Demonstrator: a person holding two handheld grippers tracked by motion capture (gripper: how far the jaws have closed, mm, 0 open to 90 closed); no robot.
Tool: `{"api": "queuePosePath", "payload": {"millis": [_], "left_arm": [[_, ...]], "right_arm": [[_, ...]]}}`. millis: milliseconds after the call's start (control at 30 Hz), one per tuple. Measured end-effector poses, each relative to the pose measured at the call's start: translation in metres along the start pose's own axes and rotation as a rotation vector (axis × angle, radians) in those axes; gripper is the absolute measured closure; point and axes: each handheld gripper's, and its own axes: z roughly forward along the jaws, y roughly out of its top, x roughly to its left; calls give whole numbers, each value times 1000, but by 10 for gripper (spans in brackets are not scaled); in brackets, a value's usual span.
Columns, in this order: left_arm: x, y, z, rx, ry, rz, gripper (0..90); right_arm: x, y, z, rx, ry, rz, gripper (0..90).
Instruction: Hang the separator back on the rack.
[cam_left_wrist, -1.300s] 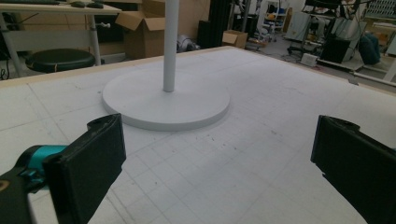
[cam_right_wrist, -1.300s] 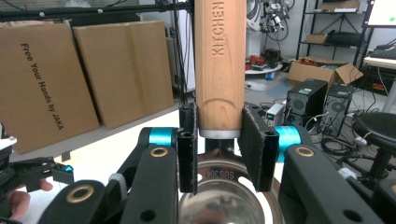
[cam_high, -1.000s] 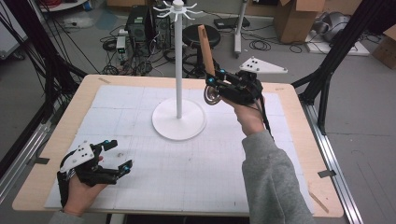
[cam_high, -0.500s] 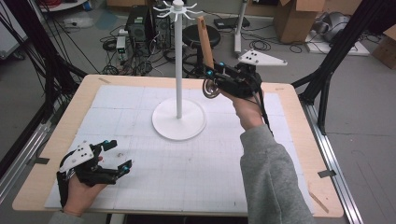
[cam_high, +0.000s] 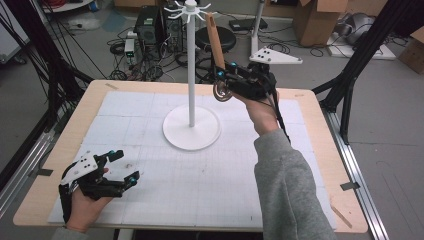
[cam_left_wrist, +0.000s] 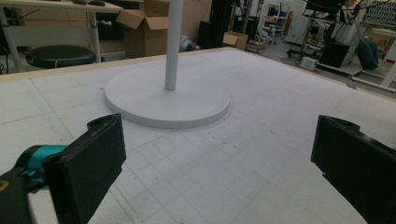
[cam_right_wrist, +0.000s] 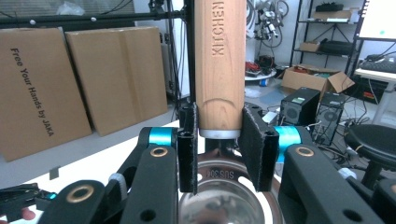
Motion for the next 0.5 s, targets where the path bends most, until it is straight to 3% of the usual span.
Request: {"api": "queuePosePath", "payload": {"millis": [500], "left_arm": [[0, 1, -1, -10, -11, -14, 37]], "right_arm": [[-2, -3, 8, 14, -20, 7, 699]]}}
